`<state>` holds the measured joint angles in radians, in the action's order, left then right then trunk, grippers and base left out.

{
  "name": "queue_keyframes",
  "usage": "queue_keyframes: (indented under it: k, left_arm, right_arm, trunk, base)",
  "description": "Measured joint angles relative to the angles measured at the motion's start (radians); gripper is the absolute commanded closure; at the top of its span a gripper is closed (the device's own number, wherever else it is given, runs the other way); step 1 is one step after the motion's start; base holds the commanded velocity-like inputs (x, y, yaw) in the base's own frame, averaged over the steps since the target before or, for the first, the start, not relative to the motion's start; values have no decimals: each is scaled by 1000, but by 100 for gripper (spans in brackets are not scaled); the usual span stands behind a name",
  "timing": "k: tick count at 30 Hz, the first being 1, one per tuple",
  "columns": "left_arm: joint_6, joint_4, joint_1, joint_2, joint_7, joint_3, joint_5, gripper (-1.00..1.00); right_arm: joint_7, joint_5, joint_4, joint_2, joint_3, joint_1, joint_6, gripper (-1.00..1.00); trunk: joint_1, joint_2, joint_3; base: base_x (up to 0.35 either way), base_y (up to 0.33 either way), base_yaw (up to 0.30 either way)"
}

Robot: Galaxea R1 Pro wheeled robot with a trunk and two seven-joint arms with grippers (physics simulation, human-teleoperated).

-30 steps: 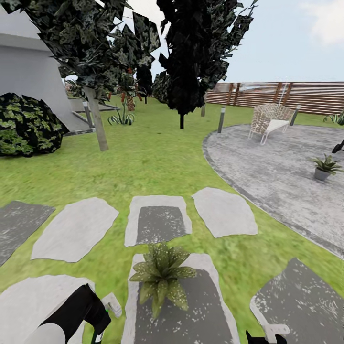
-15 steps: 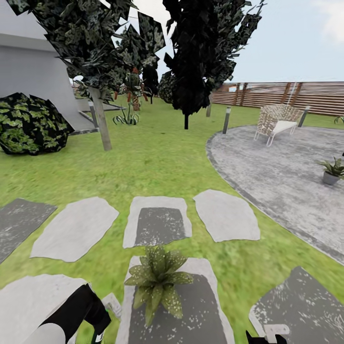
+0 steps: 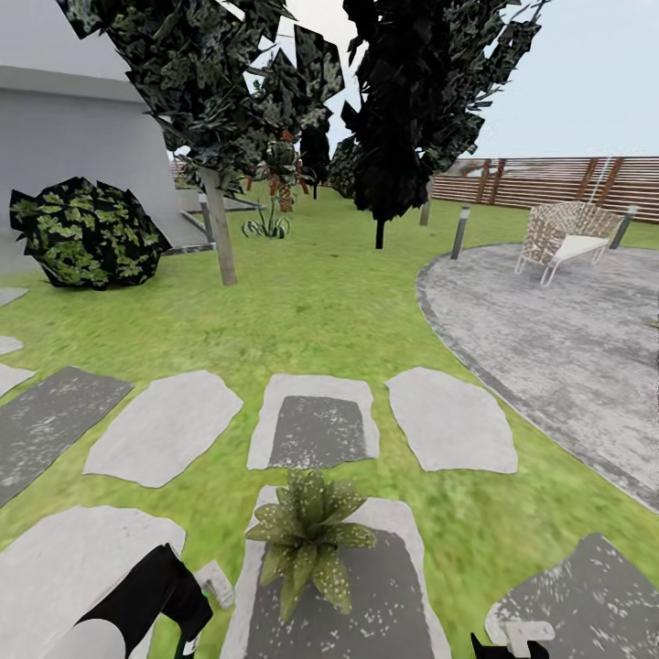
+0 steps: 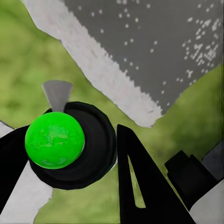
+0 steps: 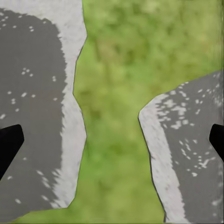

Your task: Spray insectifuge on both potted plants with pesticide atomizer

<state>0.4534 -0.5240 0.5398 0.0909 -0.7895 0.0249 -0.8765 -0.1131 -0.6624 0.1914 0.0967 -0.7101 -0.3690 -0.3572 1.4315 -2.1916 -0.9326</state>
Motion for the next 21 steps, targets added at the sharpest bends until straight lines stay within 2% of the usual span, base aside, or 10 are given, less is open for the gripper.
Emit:
queue_keyframes:
  k: [3,8,21]
  left_arm:
    - [0,0,0,0,0,0,0,100]
    - [0,-2,0,0,0,0,1,100]
    - [2,-11,0,0,-1,2,1,100]
  right_arm:
    - [1,0,0,0,0,0,0,-100]
    - [1,0,-1,0,0,0,0,-100]
    - [0,0,-1,0,0,0,0,-100]
  trunk:
    - [0,0,0]
    - [0,0,0]
    - [0,0,0]
  base:
    - [0,-269,123]
    - [-33,-188,271]
    - [-14,-11,277]
